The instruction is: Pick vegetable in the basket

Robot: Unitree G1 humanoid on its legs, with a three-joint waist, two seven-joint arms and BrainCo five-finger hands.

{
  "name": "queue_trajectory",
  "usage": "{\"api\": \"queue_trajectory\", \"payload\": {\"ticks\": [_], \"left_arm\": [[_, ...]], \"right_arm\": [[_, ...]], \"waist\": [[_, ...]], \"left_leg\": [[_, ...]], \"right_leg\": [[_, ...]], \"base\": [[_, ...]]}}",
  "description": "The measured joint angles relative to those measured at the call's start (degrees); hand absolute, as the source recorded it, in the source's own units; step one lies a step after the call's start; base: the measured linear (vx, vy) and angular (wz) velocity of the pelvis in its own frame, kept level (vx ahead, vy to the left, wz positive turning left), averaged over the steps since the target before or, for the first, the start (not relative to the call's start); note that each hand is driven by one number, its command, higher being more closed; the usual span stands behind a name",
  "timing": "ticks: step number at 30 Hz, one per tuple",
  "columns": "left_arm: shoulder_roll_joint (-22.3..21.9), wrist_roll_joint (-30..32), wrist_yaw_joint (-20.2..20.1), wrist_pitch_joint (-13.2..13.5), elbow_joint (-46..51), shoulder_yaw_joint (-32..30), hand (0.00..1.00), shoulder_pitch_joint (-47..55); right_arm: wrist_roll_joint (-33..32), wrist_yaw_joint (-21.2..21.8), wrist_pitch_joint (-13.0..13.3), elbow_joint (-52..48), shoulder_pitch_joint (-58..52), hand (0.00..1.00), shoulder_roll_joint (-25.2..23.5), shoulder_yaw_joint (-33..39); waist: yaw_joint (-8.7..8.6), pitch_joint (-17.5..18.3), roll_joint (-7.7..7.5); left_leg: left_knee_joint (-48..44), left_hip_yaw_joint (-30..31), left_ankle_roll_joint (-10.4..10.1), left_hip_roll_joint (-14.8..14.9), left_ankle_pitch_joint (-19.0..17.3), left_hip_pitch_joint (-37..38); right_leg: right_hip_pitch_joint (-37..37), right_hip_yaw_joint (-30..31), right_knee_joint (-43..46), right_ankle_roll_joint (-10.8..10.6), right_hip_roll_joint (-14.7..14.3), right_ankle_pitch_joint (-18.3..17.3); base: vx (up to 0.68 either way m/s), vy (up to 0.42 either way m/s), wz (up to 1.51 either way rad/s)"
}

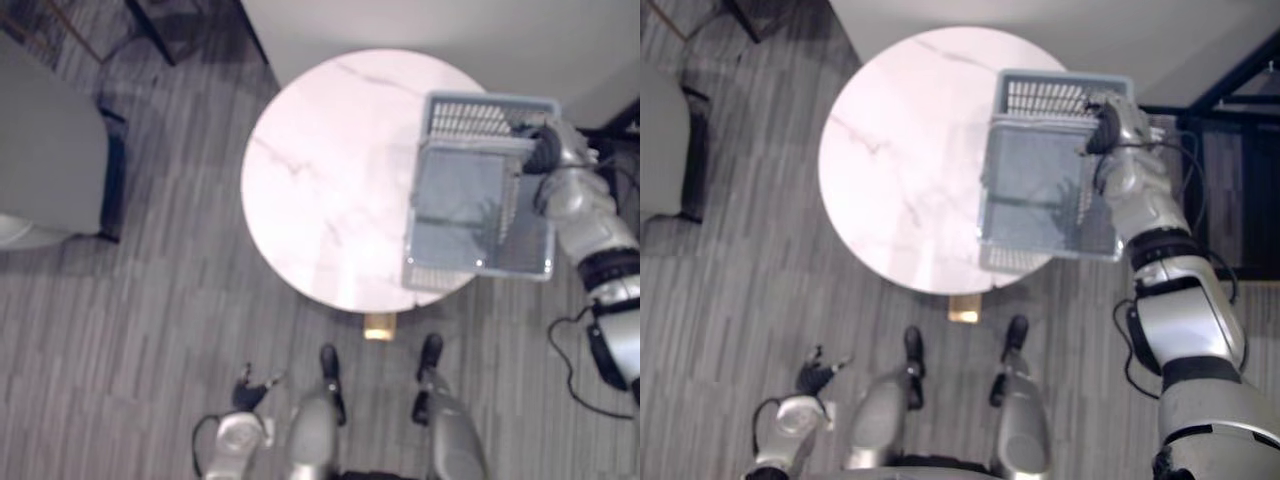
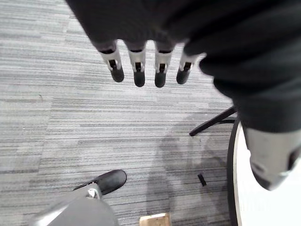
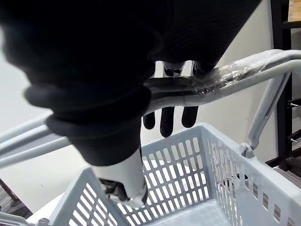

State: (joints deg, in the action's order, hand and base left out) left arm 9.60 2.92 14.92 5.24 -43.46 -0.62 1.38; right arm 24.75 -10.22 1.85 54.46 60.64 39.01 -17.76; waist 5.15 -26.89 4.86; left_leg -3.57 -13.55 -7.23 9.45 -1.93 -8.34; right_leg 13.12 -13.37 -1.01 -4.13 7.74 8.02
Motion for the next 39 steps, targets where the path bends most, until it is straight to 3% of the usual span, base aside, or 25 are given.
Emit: {"api": "queue_trajectory", "payload": {"ticks": [8,15,17,20,24,25,27,28,29,30,31,32,33,34,35,36,37,38,39], "left_arm": [[-0.1,0.0,0.0,0.8,0.1,0.8,0.00,-1.2],[-0.6,0.6,-0.7,0.7,1.2,2.0,0.00,-1.3],[-0.7,0.6,-1.7,0.6,1.2,2.7,0.00,-1.4],[-0.7,0.7,-2.7,-0.3,1.2,3.3,0.00,-0.9],[-0.4,2.6,-4.2,-0.9,0.8,4.2,0.00,-1.0],[-0.4,2.9,-4.3,-1.0,0.4,4.0,0.00,-0.6],[-0.3,3.0,-4.8,-1.7,0.2,3.1,0.00,-0.2],[-0.3,2.9,-4.9,-1.7,0.2,2.9,0.00,0.0],[0.1,2.9,-5.1,-2.1,0.2,2.4,0.00,0.2],[0.4,2.9,-5.1,-2.2,0.2,1.6,0.00,0.6],[0.4,2.8,-5.1,-2.2,0.2,0.9,0.00,0.7],[0.3,2.8,-5.1,-2.2,-0.1,0.1,0.00,0.8],[0.1,2.8,-5.1,-2.2,-0.1,-0.3,0.00,0.9],[0.1,2.8,-5.2,-2.2,-0.2,-0.7,0.00,0.9],[0.0,2.8,-5.2,-2.2,-0.4,-1.0,0.00,1.0],[-0.5,2.9,-5.5,-2.0,-2.0,-1.1,0.00,0.9],[-0.6,2.9,-5.6,-2.0,-2.6,-1.3,0.00,1.0],[-0.8,2.9,-5.8,-2.1,-4.6,-1.7,0.00,1.3],[-1.6,2.9,-6.1,-2.1,-6.9,-2.0,0.00,1.9]], "right_arm": [[-0.5,0.7,-0.9,-0.1,-2.7,1.00,-0.3,2.3],[-1.4,1.0,-3.2,-11.9,-15.2,1.00,-0.8,9.8],[-3.4,1.0,-3.2,-17.2,-19.7,1.00,-1.0,13.1],[-7.4,0.8,-3.0,-26.6,-29.9,1.00,-3.9,18.3],[-9.1,0.7,-2.6,-36.9,-41.2,1.00,-8.5,23.2],[-9.2,0.6,-2.4,-38.5,-43.2,1.00,-10.3,24.2],[-10.0,0.5,-2.0,-40.1,-45.2,1.00,-13.0,24.1],[-10.0,0.5,-1.9,-40.1,-45.4,1.00,-13.8,24.0],[-10.0,0.5,-1.9,-40.0,-46.3,1.00,-15.4,23.3],[-10.1,0.5,-1.9,-40.0,-47.3,1.00,-15.8,21.8],[-10.2,0.7,-1.8,-40.1,-47.7,1.00,-16.1,21.3],[-10.3,0.8,-1.4,-41.0,-50.0,1.00,-16.8,21.3],[-11.4,1.1,-1.3,-42.1,-52.9,1.00,-17.3,21.5],[-11.7,1.4,-1.3,-42.5,-54.4,1.00,-17.8,21.5],[-12.3,2.0,-1.3,-43.1,-56.6,1.00,-18.7,21.5],[-12.4,2.5,-1.3,-43.6,-60.1,1.00,-20.6,22.1],[-12.4,2.7,-1.3,-43.8,-61.5,1.00,-21.2,22.2],[-12.5,3.4,-1.3,-44.7,-64.2,1.00,-21.9,22.3],[-12.6,3.7,-1.3,-44.7,-66.6,1.00,-22.9,21.9]], "waist": [[-0.06,-0.1,0.17],[-0.85,0.2,-0.07],[-1.67,0.5,-0.61],[-3.64,4.1,-2.58],[-5.01,7.6,-5.01],[-5.01,8.5,-5.87],[-5.35,9.2,-5.96],[-5.32,9.4,-6.37],[-5.24,10.1,-7.64],[-4.62,10.2,-7.89],[-4.67,10.2,-7.89],[-5.11,10.5,-7.98],[-5.60,10.9,-7.18],[-5.74,11.0,-6.99],[-6.13,11.5,-7.08],[-7.05,12.4,-6.52],[-7.61,12.5,-6.46],[-8.10,12.7,-6.70],[-8.02,13.5,-5.33]], "left_leg": [[-0.4,0.0,0.0,0.0,0.0,1.8],[0.5,0.2,0.1,-0.1,0.0,6.4],[1.0,0.2,0.1,-0.1,0.2,7.8],[3.0,0.0,-0.1,-0.3,1.0,9.0],[3.4,-5.3,-0.2,0.0,-0.2,12.9],[3.3,-9.2,-0.4,0.2,-0.7,14.3],[3.2,-16.5,-0.1,2.3,-1.3,16.1],[3.1,-18.6,-0.4,2.4,-1.6,16.9],[1.6,-23.2,-1.3,2.3,-2.8,18.5],[-1.1,-27.9,-2.2,3.4,-4.5,20.1],[-2.3,-30.2,-2.6,4.1,-4.9,20.9],[-3.9,-33.6,-3.0,4.9,-5.7,22.0],[-5.4,-36.5,-3.2,6.6,-7.1,23.0],[-6.1,-37.9,-3.3,7.4,-7.4,23.9],[-7.9,-39.7,-2.8,8.6,-7.8,24.5],[-13.5,-40.8,-1.6,12.7,-7.5,24.5],[-17.4,-40.5,-1.4,14.5,-7.6,24.5],[-28.0,-38.6,1.4,18.2,-7.4,23.8],[-40.2,-31.2,9.0,22.5,-5.9,19.9]], "right_leg": [[-1.8,0.4,0.1,0.0,0.0,0.1],[-6.3,0.4,0.0,0.0,-0.1,0.0],[-7.6,0.3,0.0,-0.2,-0.1,-0.1],[-7.8,0.3,-0.1,-0.2,-0.1,-0.3],[-8.2,4.5,0.2,-0.7,-0.9,-0.9],[-7.1,3.5,0.4,0.7,-0.7,-2.6],[-4.5,-12.0,7.1,7.1,3.1,-7.0],[-3.4,-17.2,10.7,8.7,5.2,-8.2],[-2.7,-27.2,16.7,11.6,9.9,-10.1],[-3.1,-33.4,20.0,12.5,11.5,-10.6],[-2.9,-34.9,20.9,13.8,11.2,-11.5],[-2.3,-35.1,21.6,12.3,10.2,-12.8],[-1.2,-32.0,21.5,10.1,7.4,-12.9],[-0.7,-30.4,21.2,9.8,5.9,-13.3],[0.0,-28.7,21.1,9.3,4.3,-14.8],[0.2,-28.6,22.3,9.1,2.6,-17.1],[0.3,-28.3,24.7,8.9,2.8,-18.8],[0.5,-25.4,26.6,10.1,1.4,-20.4],[-0.7,-21.5,23.6,10.0,-3.2,-20.2]], "base": [[0.00,0.000,0.00],[0.00,0.000,0.00],[0.00,0.000,0.00],[0.01,-0.004,-0.03],[0.02,0.003,-0.62],[0.00,0.039,-1.48],[0.00,0.049,-1.67],[0.02,0.042,-1.67],[0.09,0.050,-2.00],[0.15,0.004,-2.07],[0.17,-0.067,-1.92],[0.14,-0.141,-1.68],[0.10,-0.137,-1.63],[0.09,-0.114,-1.43],[0.17,-0.162,-1.51],[0.21,-0.199,-1.40],[0.28,-0.246,-1.53],[0.23,-0.225,-1.73],[0.22,-0.193,-1.65]]}}
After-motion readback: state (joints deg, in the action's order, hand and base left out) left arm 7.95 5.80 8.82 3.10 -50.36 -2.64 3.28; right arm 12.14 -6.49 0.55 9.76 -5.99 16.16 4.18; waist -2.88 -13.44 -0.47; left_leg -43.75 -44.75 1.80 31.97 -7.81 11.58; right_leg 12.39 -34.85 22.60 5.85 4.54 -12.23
